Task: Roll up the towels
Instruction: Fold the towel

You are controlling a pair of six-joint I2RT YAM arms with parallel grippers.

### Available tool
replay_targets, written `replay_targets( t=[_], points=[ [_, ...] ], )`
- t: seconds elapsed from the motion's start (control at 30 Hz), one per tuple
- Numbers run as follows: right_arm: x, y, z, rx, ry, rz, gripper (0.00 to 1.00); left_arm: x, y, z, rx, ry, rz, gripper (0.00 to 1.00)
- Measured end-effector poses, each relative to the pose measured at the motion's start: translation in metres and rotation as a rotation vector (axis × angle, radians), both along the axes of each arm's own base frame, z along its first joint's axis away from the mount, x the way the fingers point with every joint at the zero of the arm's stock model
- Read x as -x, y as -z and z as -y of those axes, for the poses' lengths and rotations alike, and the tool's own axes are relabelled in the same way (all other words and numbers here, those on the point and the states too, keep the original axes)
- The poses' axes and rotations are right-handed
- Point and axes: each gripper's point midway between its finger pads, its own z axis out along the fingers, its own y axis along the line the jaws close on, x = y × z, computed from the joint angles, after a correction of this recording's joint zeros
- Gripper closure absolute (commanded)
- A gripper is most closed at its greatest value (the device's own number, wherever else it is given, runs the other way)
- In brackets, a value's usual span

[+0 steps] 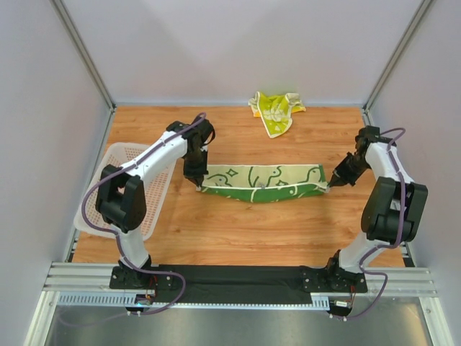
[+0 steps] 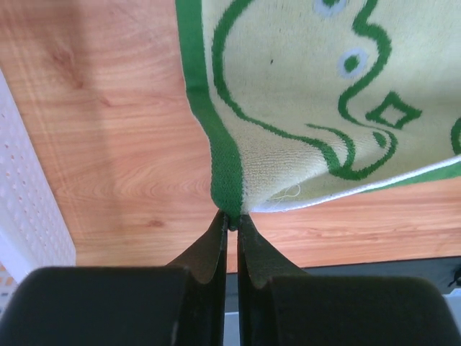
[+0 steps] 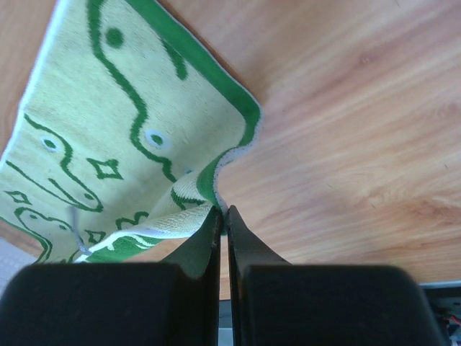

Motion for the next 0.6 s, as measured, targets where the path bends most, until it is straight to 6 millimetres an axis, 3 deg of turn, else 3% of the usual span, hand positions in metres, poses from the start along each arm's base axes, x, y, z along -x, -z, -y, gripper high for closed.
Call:
replay_targets(
  t=[0.23, 0.6],
  points=[
    [-0.034, -0.001, 0.002, 0.007, -0.046, 0.009, 1.00, -0.027, -0.004, 0.001, -0.001, -0.017, 0.005, 1.00],
    [-0.064, 0.002, 0.001, 0.021, -0.078, 0.001, 1.00, -0.053, 0.017, -0.002, -0.028, -0.040, -0.048, 1.00]
  ],
)
